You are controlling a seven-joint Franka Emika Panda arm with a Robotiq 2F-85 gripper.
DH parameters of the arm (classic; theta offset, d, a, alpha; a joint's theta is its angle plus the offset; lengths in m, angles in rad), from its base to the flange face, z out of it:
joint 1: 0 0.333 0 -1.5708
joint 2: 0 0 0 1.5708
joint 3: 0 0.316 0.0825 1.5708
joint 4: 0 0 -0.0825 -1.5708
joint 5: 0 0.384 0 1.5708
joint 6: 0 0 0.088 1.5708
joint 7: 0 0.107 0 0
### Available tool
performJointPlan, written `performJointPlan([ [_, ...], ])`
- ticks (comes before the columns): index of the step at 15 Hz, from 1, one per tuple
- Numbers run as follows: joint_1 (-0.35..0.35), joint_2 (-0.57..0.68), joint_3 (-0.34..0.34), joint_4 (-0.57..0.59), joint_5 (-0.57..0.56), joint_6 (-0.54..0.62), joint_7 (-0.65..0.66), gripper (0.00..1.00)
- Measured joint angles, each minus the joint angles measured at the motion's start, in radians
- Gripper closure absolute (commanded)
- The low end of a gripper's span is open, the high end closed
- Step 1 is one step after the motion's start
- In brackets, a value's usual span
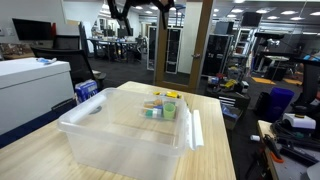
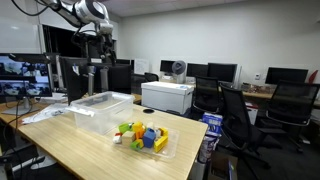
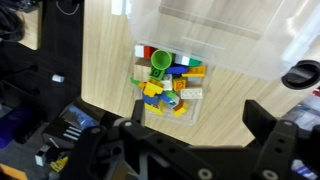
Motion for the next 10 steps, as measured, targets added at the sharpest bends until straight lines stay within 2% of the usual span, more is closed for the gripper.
performJointPlan([
  [4,-0.049,0.014,-0.005,0.000,0.114,0.166,-0.171,0.00],
  [10,-0.050,0.051,0.008,0.005,0.283,0.215,-0.441,0.00],
])
